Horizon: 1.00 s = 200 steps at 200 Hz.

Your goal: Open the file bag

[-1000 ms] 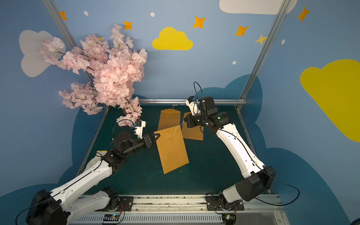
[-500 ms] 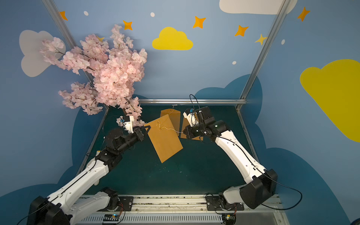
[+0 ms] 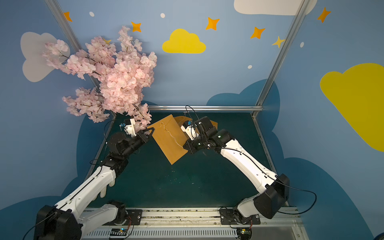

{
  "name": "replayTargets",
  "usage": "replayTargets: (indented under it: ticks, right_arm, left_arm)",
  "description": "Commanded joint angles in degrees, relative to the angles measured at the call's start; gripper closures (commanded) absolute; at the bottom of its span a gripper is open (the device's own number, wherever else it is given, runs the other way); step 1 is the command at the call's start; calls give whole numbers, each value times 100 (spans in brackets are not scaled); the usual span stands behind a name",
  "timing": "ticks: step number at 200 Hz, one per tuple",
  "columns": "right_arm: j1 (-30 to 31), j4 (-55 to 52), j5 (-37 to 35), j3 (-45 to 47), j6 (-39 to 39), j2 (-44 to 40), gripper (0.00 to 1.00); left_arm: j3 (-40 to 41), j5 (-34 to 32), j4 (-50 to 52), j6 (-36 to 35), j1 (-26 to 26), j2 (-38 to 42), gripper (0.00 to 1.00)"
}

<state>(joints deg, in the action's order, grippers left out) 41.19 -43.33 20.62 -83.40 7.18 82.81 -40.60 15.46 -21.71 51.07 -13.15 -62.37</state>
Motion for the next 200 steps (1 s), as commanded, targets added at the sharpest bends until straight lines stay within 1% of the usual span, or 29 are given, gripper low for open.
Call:
replayTargets:
  ticks: [1, 29, 52, 72, 92, 116, 146, 174, 200]
  right_arm:
    - [70, -199, -27, -212, -111, -58, 100]
    - [84, -220, -101, -66, -120, -201, 100]
    - [91, -195, -40, -146, -92, -221, 100]
    - [103, -141, 119, -474, -57, -102, 100]
    - [129, -228, 224, -1009, -68, 128, 100]
    - [154, -531, 55, -1758, -175, 370, 100]
    - [114, -903, -208, -2468, -369, 583, 100]
    - [-1, -1045, -256, -2797, -414, 705, 100]
    - [-65, -1046, -246, -2900, -393, 759, 100]
  left_arm:
    - [-7, 209, -203, 173, 146, -11, 98]
    - [-40, 421, -238, 293, 364, -74, 98]
    - [-109, 584, -121, 248, 365, -107, 97]
    - [-176, 840, 17, 33, 268, -184, 97]
    - [-176, 790, 129, -163, -13, -230, 97]
    - [-150, 680, 191, -355, -417, -312, 98]
    - [-178, 481, 419, -669, -1008, -431, 98]
    - [-170, 256, 539, -821, -1466, -504, 97]
    - [-115, 178, 427, -801, -1651, -582, 97]
